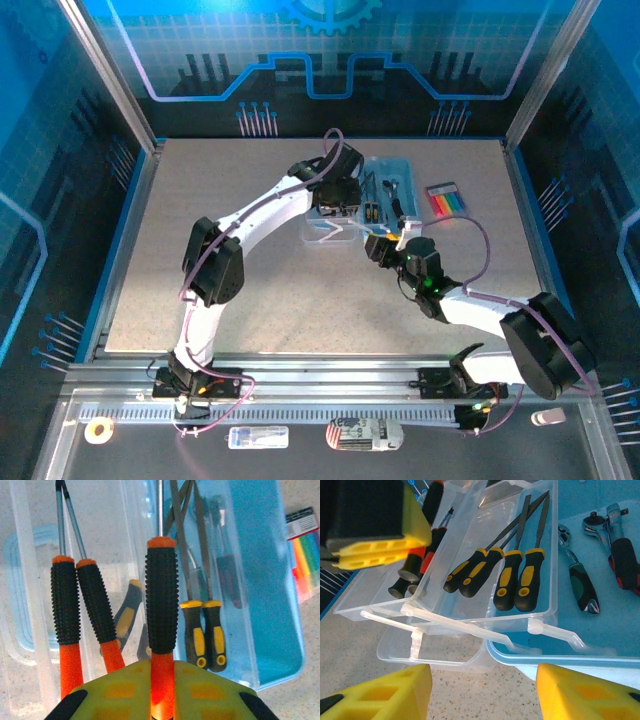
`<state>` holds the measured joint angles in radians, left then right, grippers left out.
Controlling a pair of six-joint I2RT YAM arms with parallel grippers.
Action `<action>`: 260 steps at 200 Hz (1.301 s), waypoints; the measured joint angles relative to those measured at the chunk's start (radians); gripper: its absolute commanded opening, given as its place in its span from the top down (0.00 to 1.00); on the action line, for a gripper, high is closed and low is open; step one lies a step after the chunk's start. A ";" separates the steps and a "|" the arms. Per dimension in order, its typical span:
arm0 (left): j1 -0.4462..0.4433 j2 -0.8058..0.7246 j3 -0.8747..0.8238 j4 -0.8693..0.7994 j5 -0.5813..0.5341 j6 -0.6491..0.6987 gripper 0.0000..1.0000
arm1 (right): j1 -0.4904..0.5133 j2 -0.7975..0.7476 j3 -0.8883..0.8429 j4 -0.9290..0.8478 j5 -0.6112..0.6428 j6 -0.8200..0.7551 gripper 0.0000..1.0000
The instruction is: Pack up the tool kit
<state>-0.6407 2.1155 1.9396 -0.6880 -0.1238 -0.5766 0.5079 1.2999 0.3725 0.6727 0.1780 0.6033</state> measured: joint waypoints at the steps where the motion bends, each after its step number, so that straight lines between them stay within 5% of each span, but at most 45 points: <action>1: 0.000 0.001 0.000 0.000 0.000 0.000 0.83 | 0.000 0.000 0.000 0.000 0.000 0.000 0.42; 57: 0.000 0.006 0.000 -0.015 -0.028 0.002 0.82 | -0.002 0.001 0.000 -0.004 -0.003 0.003 0.42; 111: 0.003 0.006 0.000 -0.027 -0.037 0.005 0.70 | -0.005 0.002 0.000 -0.011 -0.003 0.004 0.41; 177: 0.004 -0.016 -0.008 -0.035 -0.037 0.037 0.72 | -0.005 0.001 0.000 -0.023 -0.002 -0.001 0.41; 224: 0.032 -0.418 -0.383 0.062 -0.087 0.069 0.64 | -0.014 -0.082 0.000 -0.084 0.037 -0.054 0.42; 260: 0.206 -0.739 -0.750 0.202 -0.080 0.002 0.46 | -0.035 -0.146 0.000 -0.124 0.068 -0.094 0.37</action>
<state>-0.4343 1.3762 1.1893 -0.4862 -0.2035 -0.5751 0.4732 1.1542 0.3729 0.5491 0.2455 0.5091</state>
